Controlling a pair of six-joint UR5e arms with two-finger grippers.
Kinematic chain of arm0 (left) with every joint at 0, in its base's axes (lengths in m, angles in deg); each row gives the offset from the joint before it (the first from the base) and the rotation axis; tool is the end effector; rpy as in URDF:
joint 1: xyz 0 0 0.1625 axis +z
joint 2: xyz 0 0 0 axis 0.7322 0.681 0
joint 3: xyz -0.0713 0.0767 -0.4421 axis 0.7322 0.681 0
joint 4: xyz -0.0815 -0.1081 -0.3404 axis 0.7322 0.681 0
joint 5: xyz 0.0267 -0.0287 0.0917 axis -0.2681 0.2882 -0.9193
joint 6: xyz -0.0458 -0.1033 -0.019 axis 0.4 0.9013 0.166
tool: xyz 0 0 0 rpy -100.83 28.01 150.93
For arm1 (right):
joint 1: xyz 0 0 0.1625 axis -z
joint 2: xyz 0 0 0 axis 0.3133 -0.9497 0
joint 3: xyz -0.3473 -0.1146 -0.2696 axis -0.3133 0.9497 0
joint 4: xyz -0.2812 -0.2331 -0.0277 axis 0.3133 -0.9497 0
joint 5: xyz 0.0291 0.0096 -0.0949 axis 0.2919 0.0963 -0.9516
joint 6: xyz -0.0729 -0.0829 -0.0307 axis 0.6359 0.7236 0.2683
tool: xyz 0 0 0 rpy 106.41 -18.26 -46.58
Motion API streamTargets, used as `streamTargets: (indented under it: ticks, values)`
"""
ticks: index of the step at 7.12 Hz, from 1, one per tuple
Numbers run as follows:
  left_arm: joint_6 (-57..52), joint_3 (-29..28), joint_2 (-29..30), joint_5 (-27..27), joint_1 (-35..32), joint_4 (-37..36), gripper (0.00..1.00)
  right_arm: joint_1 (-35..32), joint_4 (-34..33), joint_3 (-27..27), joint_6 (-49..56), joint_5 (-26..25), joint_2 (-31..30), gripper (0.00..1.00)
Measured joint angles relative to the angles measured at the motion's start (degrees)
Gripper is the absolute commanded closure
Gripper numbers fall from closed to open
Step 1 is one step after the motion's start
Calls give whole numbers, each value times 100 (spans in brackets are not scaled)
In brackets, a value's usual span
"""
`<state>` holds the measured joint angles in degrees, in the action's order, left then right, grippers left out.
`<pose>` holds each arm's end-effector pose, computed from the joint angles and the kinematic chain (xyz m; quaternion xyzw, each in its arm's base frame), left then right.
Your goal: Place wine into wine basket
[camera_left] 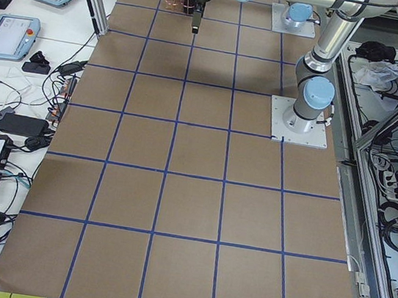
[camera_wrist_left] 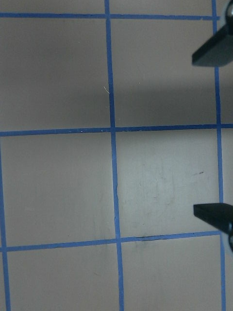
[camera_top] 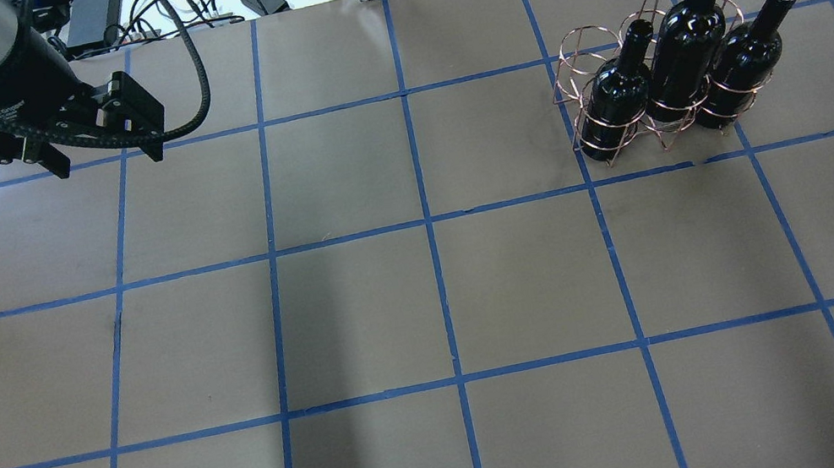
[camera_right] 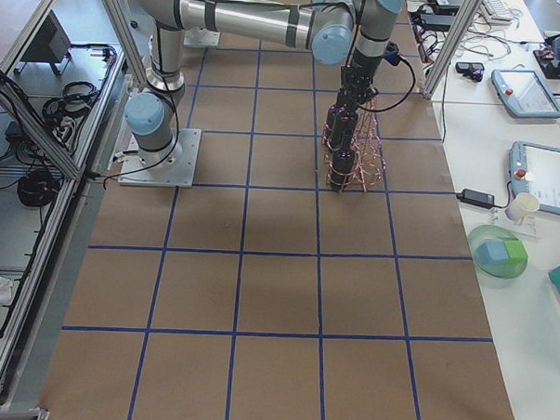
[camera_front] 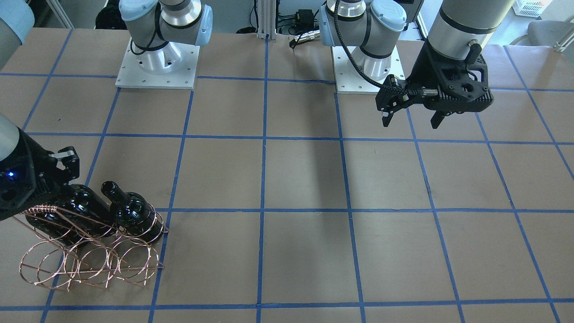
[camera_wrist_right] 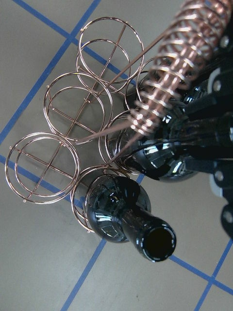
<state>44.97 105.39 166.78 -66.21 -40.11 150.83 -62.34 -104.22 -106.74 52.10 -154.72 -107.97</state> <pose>-0.1087 -0.4549 0.5200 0.0160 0.9993 -0.0326 0.0122 0.0292 -0.5916 0.4547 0.2818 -0.9586 -0.0341 0.0216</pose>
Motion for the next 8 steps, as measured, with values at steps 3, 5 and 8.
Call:
streamTargets:
  ticks: [3, 5, 8]
  values:
    - [2, 45, -15, 6, 0, 0, 0, 0, -181, -148, 59, 5, 50, 100]
    - [-4, 63, -32, 7, 0, -1, 0, 0, -213, -205, 50, 12, 55, 100]
    - [-3, 83, -36, 9, 0, -1, 0, 0, -314, -384, 4, 9, 43, 30]
